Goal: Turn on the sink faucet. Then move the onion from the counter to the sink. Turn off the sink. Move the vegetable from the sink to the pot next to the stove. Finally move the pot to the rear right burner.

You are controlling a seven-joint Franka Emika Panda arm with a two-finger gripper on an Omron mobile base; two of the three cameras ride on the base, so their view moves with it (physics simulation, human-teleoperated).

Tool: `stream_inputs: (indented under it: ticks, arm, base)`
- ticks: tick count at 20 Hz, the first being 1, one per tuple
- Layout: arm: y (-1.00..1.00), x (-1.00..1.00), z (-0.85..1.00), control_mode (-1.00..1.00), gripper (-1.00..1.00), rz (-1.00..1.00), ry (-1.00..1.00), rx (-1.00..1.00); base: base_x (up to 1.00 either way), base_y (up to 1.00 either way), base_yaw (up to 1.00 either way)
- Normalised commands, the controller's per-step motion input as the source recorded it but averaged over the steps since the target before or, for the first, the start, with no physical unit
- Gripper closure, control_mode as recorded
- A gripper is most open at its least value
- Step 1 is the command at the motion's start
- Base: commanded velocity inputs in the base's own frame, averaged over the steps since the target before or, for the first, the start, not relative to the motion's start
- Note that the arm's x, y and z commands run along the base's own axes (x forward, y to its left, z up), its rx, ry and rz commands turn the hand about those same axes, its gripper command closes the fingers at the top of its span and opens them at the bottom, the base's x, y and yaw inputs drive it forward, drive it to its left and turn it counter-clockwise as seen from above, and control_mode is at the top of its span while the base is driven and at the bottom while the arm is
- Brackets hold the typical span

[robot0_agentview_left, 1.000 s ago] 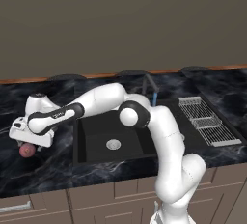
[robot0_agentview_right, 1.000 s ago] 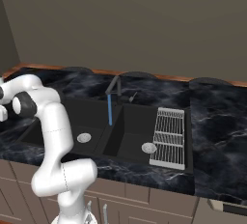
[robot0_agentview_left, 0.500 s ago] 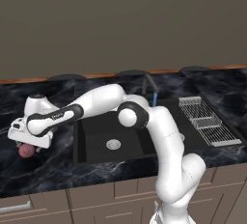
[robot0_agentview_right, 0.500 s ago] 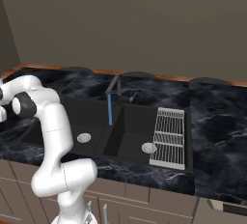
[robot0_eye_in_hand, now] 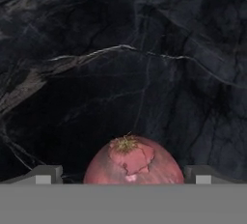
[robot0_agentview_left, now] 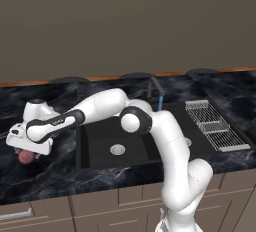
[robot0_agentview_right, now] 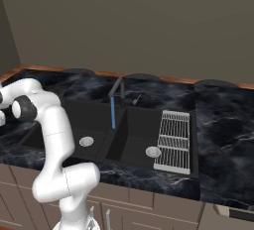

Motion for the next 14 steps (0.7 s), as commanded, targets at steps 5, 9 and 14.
stream_inputs:
  ticks: [5,9,14]
  arm:
    - [0.0,0.09,-0.09,-1.0,-1.0,0.0,-0.02,0.0]
    - [0.01,0.17,-0.08,-1.0,-1.0,0.0,-0.04,-0.01]
    - [0.02,0.16,-0.13,-1.0,-1.0,0.0,-0.05,-0.01]
  base:
    - [0.0,0.0,0.0]
    - [0.0,0.0,0.0]
    - [0.0,0.0,0.0]
